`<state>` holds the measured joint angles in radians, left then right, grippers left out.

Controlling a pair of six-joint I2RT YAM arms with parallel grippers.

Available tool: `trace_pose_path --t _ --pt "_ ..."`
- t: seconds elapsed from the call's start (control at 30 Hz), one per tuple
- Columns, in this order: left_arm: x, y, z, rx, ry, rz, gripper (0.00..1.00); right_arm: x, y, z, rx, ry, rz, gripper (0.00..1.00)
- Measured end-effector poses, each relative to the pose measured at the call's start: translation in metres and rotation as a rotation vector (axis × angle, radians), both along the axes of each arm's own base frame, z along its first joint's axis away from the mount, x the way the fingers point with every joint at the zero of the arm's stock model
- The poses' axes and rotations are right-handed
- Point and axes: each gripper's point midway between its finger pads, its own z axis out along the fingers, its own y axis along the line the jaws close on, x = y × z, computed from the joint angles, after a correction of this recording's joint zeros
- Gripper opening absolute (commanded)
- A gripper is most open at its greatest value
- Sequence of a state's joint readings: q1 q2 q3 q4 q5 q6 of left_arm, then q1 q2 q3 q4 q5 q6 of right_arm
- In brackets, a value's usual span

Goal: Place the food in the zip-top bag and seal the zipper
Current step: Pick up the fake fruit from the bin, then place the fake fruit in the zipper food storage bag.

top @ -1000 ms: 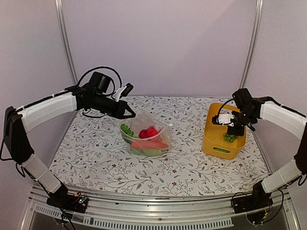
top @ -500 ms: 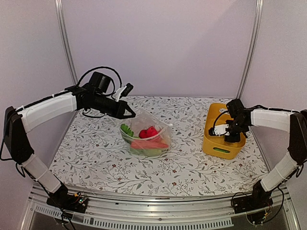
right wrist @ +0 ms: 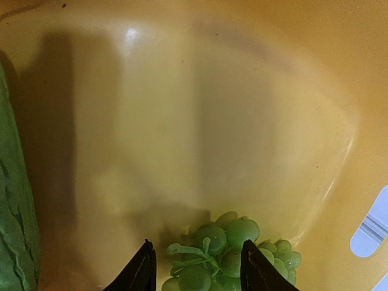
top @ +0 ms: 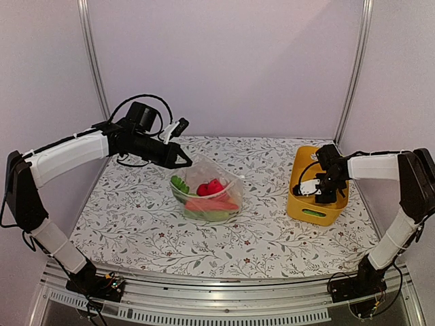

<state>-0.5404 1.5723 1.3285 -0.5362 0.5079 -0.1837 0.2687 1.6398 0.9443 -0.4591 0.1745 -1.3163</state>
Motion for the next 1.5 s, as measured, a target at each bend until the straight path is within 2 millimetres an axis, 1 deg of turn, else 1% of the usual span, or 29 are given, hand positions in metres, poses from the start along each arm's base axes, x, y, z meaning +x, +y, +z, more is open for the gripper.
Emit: trace_pose_path --t 0.1,0.23,0.37,0.43,0.57,0.6,0.77,0.87,0.93,1.03,1.13,1.17,1.2,1.37,1.5 --pt "0.000 0.000 0.000 0.000 0.000 0.000 0.00 -0.001 -0.001 -0.007 -0.009 0.017 0.008 0.49" --pt "0.000 0.000 0.000 0.000 0.000 0.000 0.00 -0.001 -0.003 -0.008 -0.017 0.019 0.017 0.51" --pt "0.000 0.000 0.000 0.000 0.000 0.000 0.00 0.001 -0.008 -0.014 -0.031 0.026 0.011 0.47" --pt "0.000 0.000 0.000 0.000 0.000 0.000 0.00 0.004 -0.011 -0.019 -0.037 0.026 0.004 0.42" --pt "0.000 0.000 0.000 0.000 0.000 -0.001 0.00 0.014 -0.013 -0.017 -0.042 -0.013 -0.010 0.20" --pt "0.000 0.000 0.000 -0.001 0.000 -0.001 0.00 0.016 -0.013 -0.018 -0.045 -0.019 -0.010 0.16" --pt "0.000 0.000 0.000 -0.002 0.001 -0.002 0.00 0.026 -0.012 -0.010 -0.037 -0.065 -0.022 0.06" --pt "-0.001 0.000 0.000 -0.003 0.002 -0.003 0.00 0.030 -0.009 0.003 -0.013 -0.092 -0.029 0.00" --pt "-0.001 -0.001 0.000 -0.003 0.002 -0.004 0.00 0.034 -0.005 0.025 0.025 -0.133 -0.044 0.00" --pt "-0.001 -0.001 0.000 -0.005 0.003 -0.006 0.00 0.044 0.003 0.065 0.098 -0.209 -0.066 0.00" --pt "-0.001 -0.001 0.000 -0.007 0.006 -0.009 0.00 0.052 0.013 0.116 0.207 -0.298 -0.099 0.00" --pt "-0.001 -0.002 -0.001 -0.009 0.008 -0.011 0.00 0.053 0.016 0.128 0.236 -0.312 -0.109 0.00" --pt "-0.001 -0.003 -0.001 -0.011 0.010 -0.014 0.00 0.054 0.020 0.144 0.277 -0.333 -0.119 0.00" --pt "-0.002 -0.010 -0.004 -0.036 0.028 -0.034 0.00 0.051 0.038 0.210 0.469 -0.384 -0.152 0.00" --pt "-0.004 -0.018 -0.009 -0.043 0.045 -0.051 0.00 0.043 0.059 0.267 0.647 -0.403 -0.137 0.00"
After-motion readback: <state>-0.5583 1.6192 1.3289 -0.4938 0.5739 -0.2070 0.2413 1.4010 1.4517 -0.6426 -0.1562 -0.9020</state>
